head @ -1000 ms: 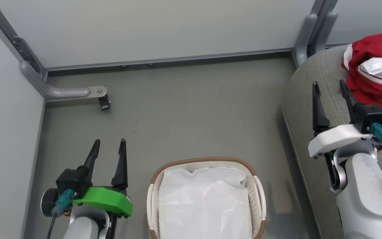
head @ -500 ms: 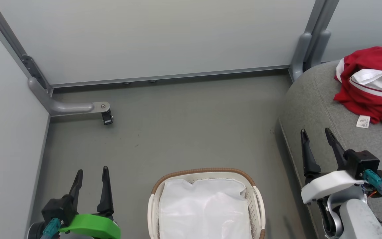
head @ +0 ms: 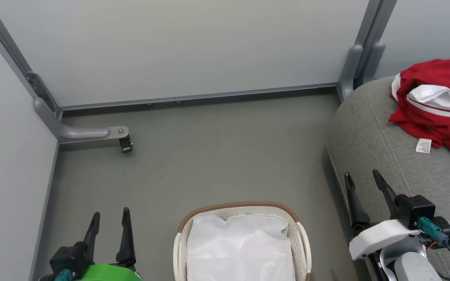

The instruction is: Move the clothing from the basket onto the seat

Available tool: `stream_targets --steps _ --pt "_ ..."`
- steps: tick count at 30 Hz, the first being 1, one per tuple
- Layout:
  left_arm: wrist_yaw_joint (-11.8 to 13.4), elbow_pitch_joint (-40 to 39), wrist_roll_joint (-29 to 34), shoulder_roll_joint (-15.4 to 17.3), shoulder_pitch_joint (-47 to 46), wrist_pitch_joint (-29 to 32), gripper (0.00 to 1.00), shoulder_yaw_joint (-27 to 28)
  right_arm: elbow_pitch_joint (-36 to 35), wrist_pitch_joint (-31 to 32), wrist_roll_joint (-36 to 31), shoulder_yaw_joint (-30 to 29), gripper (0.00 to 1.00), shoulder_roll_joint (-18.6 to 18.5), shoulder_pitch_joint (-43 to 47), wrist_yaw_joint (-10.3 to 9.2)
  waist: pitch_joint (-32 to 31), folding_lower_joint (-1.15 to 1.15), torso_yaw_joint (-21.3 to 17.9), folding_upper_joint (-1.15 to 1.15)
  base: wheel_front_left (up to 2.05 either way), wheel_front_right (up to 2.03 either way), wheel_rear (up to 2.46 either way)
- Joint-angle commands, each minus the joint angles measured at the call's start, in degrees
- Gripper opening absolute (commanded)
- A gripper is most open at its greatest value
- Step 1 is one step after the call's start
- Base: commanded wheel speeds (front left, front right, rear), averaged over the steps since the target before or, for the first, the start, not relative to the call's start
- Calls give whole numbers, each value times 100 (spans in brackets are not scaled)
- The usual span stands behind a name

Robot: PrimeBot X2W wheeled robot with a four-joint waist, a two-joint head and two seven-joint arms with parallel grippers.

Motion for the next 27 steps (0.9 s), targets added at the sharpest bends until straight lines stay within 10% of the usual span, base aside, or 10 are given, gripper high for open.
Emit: stream_targets --steps 1,12,13,27 --pt "30 -9 -22 1 71 3 100 -6 -17 -13 -36 -11 100 -21 62 -8 0 0 1 69 0 0 0" --pt "-1 -22 -68 2 45 3 100 -35 18 -13 25 27 100 -21 76 -8 20 0 34 69 0 0 0" --pt "-5 -37 -81 -1 5 -1 0 -28 14 0 -3 20 0 0 22 0 20 0 43 0 0 0 0" --pt "-37 70 -1245 -6 -134 345 0 145 107 351 1288 -109 0 23 60 -1 2 0 42 6 0 0 0"
